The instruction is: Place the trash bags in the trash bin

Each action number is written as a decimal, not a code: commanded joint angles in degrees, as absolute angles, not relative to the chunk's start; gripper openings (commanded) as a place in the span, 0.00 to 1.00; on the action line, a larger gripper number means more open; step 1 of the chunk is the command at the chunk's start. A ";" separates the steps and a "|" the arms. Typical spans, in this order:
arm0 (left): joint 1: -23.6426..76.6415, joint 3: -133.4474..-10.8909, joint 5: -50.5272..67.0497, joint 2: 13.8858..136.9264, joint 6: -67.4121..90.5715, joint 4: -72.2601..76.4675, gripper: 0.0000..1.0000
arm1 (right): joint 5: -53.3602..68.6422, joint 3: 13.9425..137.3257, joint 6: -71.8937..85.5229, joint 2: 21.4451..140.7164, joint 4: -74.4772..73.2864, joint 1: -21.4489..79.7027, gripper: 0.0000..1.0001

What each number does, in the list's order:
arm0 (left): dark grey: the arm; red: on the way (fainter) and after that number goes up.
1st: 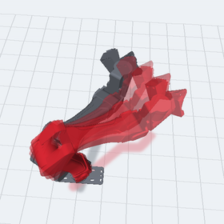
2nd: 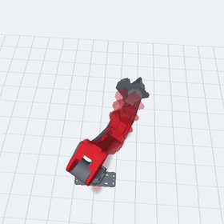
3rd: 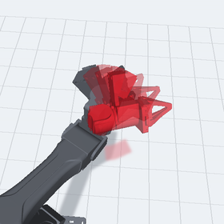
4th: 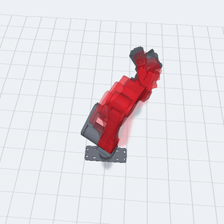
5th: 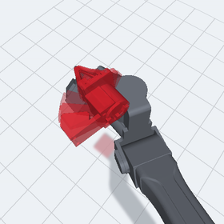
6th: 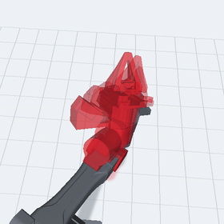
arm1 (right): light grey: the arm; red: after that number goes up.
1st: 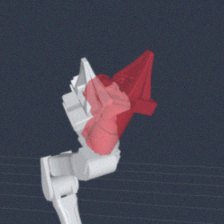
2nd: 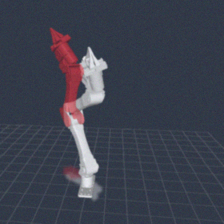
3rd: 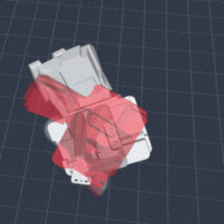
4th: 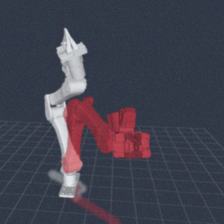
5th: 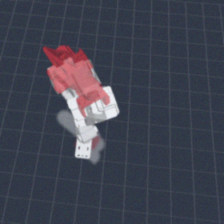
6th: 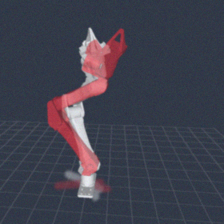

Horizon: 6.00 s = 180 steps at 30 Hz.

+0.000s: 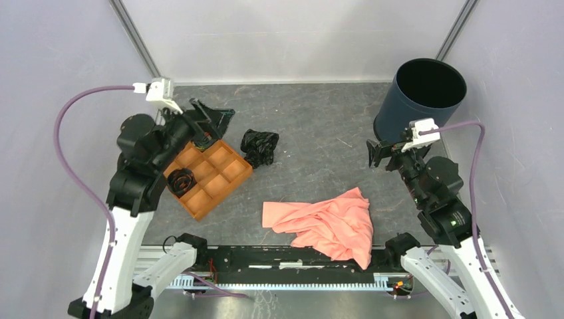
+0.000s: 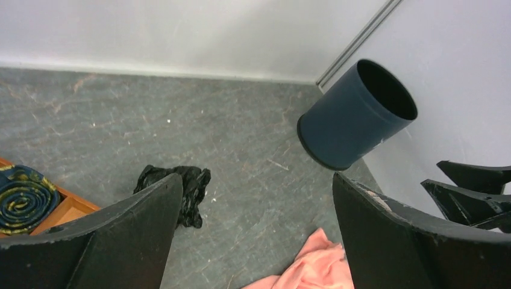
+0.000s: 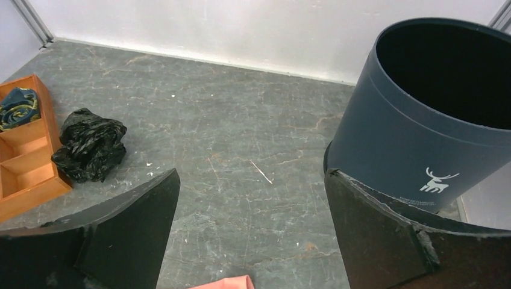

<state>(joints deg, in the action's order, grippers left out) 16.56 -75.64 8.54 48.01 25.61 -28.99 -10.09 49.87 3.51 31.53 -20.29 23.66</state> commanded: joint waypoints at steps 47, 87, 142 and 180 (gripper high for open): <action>15.29 -67.08 11.89 75.42 20.41 -10.16 1.00 | -5.64 58.76 32.03 107.62 34.87 43.72 0.12; 31.96 -62.58 34.84 81.86 25.90 3.06 0.98 | 34.77 44.25 47.17 67.40 31.59 16.30 0.02; 25.76 -68.94 28.18 84.17 25.12 -10.12 0.12 | 25.12 30.83 15.62 50.71 19.27 14.55 0.92; 24.75 -62.45 26.88 72.73 24.09 -0.28 1.00 | 37.33 38.50 23.59 65.43 23.84 16.28 0.00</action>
<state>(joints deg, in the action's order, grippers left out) 21.63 -63.88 23.14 74.08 28.71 -7.68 32.99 34.04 27.81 66.30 33.19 15.03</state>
